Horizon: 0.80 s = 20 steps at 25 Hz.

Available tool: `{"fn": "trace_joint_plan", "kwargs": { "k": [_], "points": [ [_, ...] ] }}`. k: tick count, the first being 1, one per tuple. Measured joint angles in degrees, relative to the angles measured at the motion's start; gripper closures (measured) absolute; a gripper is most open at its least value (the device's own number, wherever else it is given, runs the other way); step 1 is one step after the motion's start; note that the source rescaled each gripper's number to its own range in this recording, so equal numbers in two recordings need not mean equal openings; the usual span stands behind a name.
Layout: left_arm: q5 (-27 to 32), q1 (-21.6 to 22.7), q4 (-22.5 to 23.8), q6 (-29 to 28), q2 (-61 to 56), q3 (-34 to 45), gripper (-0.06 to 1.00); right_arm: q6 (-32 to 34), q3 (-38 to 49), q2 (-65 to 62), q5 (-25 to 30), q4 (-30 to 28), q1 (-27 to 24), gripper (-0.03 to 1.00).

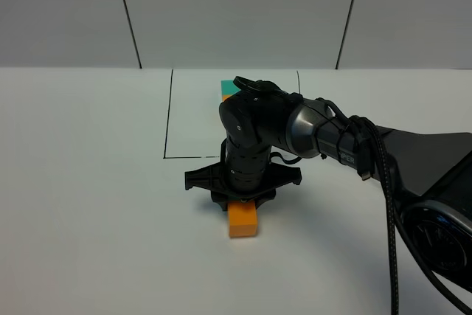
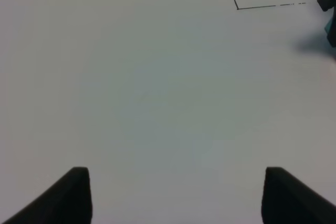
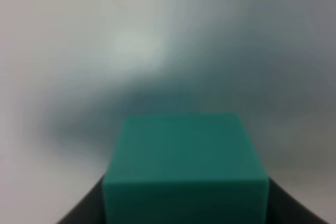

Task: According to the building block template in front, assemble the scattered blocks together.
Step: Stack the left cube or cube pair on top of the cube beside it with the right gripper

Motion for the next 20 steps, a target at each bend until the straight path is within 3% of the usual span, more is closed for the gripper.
{"fn": "trace_joint_plan", "kwargs": {
  "k": [8,20],
  "points": [
    [0.1,0.0,0.0,0.0,0.0,0.0,0.50,-2.1,0.0,0.0,0.0,0.0,0.0,0.96],
    [0.1,0.0,0.0,0.0,0.0,0.0,0.50,0.4,0.0,0.0,0.1,-0.9,0.0,0.96]
  ]
}}
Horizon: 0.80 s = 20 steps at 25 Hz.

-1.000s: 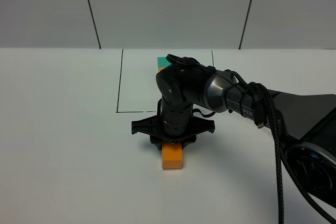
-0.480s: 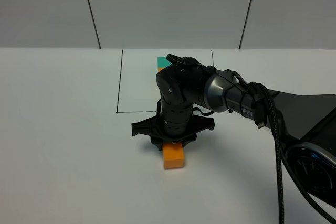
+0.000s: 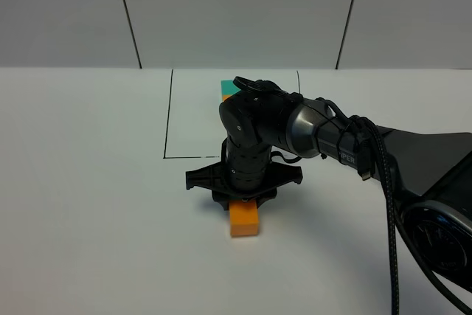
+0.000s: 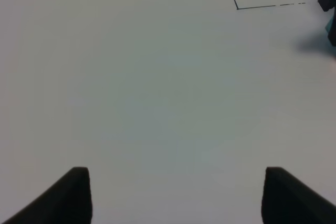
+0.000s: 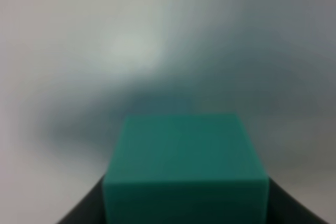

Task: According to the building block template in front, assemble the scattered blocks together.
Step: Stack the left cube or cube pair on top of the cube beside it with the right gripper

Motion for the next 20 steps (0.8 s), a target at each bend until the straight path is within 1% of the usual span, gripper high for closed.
{"fn": "trace_joint_plan", "kwargs": {
  "k": [10,12,15,20],
  "points": [
    [0.0,0.0,0.0,0.0,0.0,0.0,0.50,0.1,0.0,0.0,-0.1,-0.8,0.0,0.96],
    [0.0,0.0,0.0,0.0,0.0,0.0,0.50,0.2,0.0,0.0,-0.1,-0.8,0.0,0.93],
    [0.0,0.0,0.0,0.0,0.0,0.0,0.50,0.6,0.0,0.0,-0.1,-0.8,0.0,0.77],
    [0.0,0.0,0.0,0.0,0.0,0.0,0.50,1.1,0.0,0.0,-0.2,-0.8,0.0,0.42]
  ]
}}
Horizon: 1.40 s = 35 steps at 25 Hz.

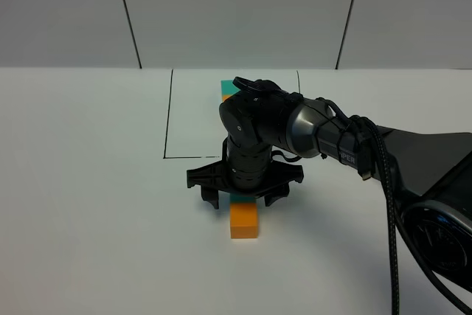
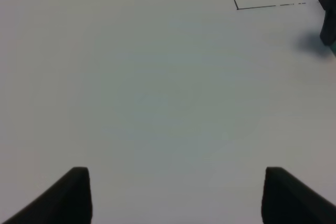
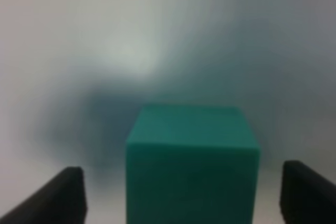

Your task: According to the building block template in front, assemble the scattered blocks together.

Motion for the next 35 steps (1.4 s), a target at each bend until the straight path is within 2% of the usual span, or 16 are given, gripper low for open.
{"fn": "trace_joint_plan", "kwargs": {
  "k": [5,7,13,19,22,26,31,35],
  "points": [
    [0.0,0.0,0.0,0.0,0.0,0.0,0.50,0.0,0.0,-0.2,-0.7,0.0,0.0,0.05],
    [0.0,0.0,0.0,0.0,0.0,0.0,0.50,-0.2,0.0,-0.9,-0.8,0.0,0.0,-0.03],
    [0.0,0.0,0.0,0.0,0.0,0.0,0.50,-1.9,0.0,-7.0,0.0,-1.7,0.0,-0.03],
    [0.0,0.0,0.0,0.0,0.0,0.0,0.50,-2.9,0.0,-12.6,6.7,-6.5,-0.1,-0.03],
    [0.0,0.0,0.0,0.0,0.0,0.0,0.50,-3.3,0.8,-16.1,9.2,-9.4,-1.8,-0.03],
    [0.0,0.0,0.0,0.0,0.0,0.0,0.50,-4.3,4.4,-21.5,9.8,-9.6,-8.7,-0.03],
    [0.0,0.0,0.0,0.0,0.0,0.0,0.50,-9.3,12.3,-28.8,7.6,0.6,-21.9,-0.02],
    [0.0,0.0,0.0,0.0,0.0,0.0,0.50,-11.8,23.5,-38.8,3.3,3.1,-28.3,-0.02]
  ]
}}
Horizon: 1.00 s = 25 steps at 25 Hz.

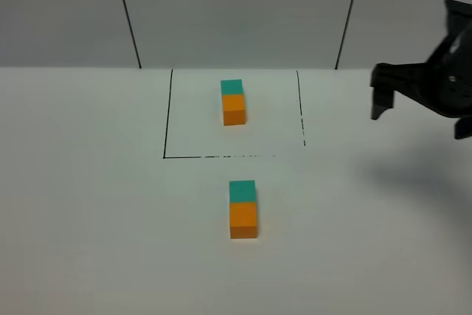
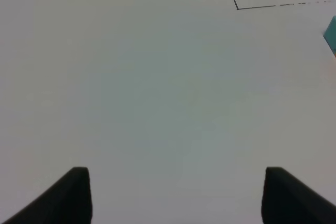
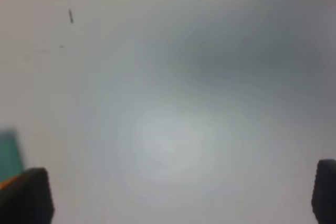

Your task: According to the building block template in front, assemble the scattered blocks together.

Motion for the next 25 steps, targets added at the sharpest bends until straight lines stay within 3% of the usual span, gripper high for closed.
{"fn": "trace_joint_plan", "kwargs": {
  "k": [5,11,20,25],
  "points": [
    [0.0,0.0,0.0,0.0,0.0,0.0,0.50,-0.2,15.6,-16.3,-3.0,0.4,-4.7,-0.02],
    [0.0,0.0,0.0,0.0,0.0,0.0,0.50,-0.3,30.5,-35.1,-1.0,-2.1,-6.7,-0.02],
    [0.0,0.0,0.0,0.0,0.0,0.0,0.50,2.4,44.3,-62.0,0.8,-4.6,-6.7,-0.02],
    [0.0,0.0,0.0,0.1,0.0,0.0,0.50,2.2,47.8,-75.4,2.3,-6.2,-6.7,-0.02]
  ]
}}
